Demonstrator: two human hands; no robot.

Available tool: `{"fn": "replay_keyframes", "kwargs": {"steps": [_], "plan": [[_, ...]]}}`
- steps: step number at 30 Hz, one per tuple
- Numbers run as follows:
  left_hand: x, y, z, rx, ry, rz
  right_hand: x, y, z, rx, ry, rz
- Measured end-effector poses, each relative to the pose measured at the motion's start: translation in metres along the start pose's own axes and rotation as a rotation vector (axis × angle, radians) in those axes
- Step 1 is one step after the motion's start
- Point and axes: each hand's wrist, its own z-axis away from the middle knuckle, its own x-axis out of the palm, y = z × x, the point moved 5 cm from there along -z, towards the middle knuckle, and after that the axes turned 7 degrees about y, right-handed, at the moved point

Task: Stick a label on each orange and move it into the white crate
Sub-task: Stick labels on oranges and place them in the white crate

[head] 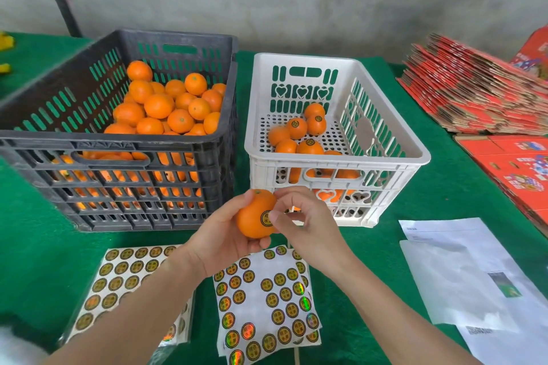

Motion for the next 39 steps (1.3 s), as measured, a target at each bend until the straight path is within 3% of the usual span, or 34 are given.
{"fn": "replay_keyframes", "kwargs": {"steps": [10, 14, 16, 19, 21, 24, 26, 28, 30, 33, 39], "plan": [[0.003, 0.001, 0.005, 0.001, 0.003, -0.044, 0.003, -0.004, 0.012, -0.157, 0.140, 0.140], [-0.002, 0.008, 0.010, 0.007, 0.048, -0.162, -0.004, -0.007, 0.007, -0.058, 0.069, 0.034], [0.003, 0.015, 0.013, 0.049, 0.063, -0.223, -0.004, -0.013, 0.006, -0.095, -0.012, 0.040], [0.025, 0.039, 0.020, 0.206, 0.055, -0.398, 0.001, -0.031, 0.002, -0.194, -0.094, 0.100], [0.041, 0.068, 0.025, 0.405, 0.110, -0.690, -0.005, -0.049, -0.014, -0.279, -0.028, 0.117], [0.043, 0.129, 0.026, 0.838, 0.404, -1.086, -0.031, -0.067, -0.067, -0.342, 0.105, 0.096], [0.020, 0.168, 0.022, 0.934, 0.745, -1.313, -0.052, -0.059, -0.120, -0.285, 0.144, 0.243], [-0.013, 0.191, 0.010, 0.800, 0.948, -1.528, -0.070, -0.035, -0.177, -0.146, 0.088, 0.518], [-0.038, 0.194, -0.002, 0.629, 0.999, -1.667, -0.082, 0.000, -0.217, 0.007, -0.036, 0.810], [-0.048, 0.193, -0.006, 0.660, 1.043, -1.651, -0.094, 0.055, -0.243, 0.122, -0.238, 1.198], [-0.051, 0.197, -0.009, 0.624, 1.089, -1.662, -0.086, 0.107, -0.264, 0.241, -0.449, 1.316]]}}
